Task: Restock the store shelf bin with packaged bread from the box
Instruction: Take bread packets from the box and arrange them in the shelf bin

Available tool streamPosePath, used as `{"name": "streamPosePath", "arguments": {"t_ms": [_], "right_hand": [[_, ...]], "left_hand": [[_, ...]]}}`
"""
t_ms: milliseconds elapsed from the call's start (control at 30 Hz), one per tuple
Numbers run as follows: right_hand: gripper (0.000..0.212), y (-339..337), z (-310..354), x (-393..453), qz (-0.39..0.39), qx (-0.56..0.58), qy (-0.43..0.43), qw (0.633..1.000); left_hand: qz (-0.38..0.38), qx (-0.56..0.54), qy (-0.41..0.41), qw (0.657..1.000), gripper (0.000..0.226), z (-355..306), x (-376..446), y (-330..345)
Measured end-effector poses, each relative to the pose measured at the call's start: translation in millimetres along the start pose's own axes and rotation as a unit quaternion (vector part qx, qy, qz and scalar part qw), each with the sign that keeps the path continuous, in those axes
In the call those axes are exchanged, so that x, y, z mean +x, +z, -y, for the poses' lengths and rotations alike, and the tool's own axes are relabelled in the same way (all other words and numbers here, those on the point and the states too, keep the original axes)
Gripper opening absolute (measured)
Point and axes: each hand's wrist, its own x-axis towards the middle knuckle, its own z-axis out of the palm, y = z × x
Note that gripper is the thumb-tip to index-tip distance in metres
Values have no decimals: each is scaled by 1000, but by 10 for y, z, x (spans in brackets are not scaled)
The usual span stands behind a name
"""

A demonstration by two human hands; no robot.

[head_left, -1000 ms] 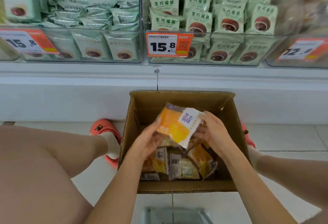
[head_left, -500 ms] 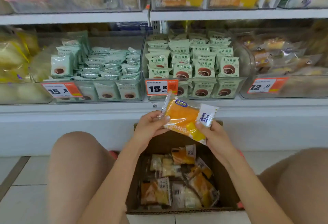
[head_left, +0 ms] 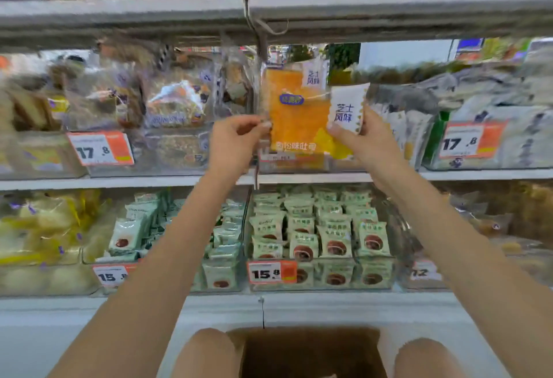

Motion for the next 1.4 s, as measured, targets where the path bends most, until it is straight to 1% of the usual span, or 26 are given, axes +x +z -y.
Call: {"name": "streamPosePath", "arguments": {"t_ms": [67, 133, 200, 300, 400, 533, 667, 767, 867, 1000, 1100, 1200, 1267, 1300, 1400], "right_hand": [[36, -8, 212, 377, -36, -16, -53, 998], [39, 26, 294, 701, -56, -31, -73, 995], [47, 99, 245, 932, -57, -53, -50, 996], [56, 215, 44, 1068, -43, -100, -20, 994], [53, 247, -71, 1106, -43, -109, -18, 993], [48, 236, -62, 1112, -29, -123, -8, 992], [48, 284, -66, 1066, -39, -135, -1, 990], [55, 296, -86, 1037, -56, -129, 3, 990], [65, 323, -100, 994, -44, -146, 2, 988], [70, 354, -81, 929, -41, -166, -3, 985], [71, 369, -74, 877, -32, -168, -14, 985], [68, 399, -50, 835, 2, -167, -18, 986], [68, 413, -39, 844, 16, -171, -19, 985], [68, 419, -33, 847, 21, -175, -19, 984], [69, 417, -57, 855, 30, -187, -20, 982]], "left_hand": [[-28, 58, 51, 997, 13, -155, 392, 65], [-59, 116, 79, 988, 17, -242, 690, 128], [-69, 161, 86, 981, 15, -231, 850, 169], [-55, 231, 74, 969, 14, -89, 875, 178], [-47, 261, 91, 960, 15, -18, 860, 137], [-66, 267, 91, 957, 15, 10, 906, 113], [-79, 317, 111, 939, 15, 10, 876, 145], [-86, 321, 128, 934, 17, 14, 834, 149], [-78, 332, 135, 930, 14, 38, 792, 186], [-83, 315, 127, 937, 19, 33, 675, 276], [-79, 287, 99, 950, 27, 26, 615, 320], [-52, 219, 53, 973, 17, -7, 613, 348], [-39, 171, 16, 984, 18, -39, 649, 359], [-33, 153, 0, 988, 17, -42, 681, 360], [-18, 136, -26, 990, 27, -43, 738, 330]]}}
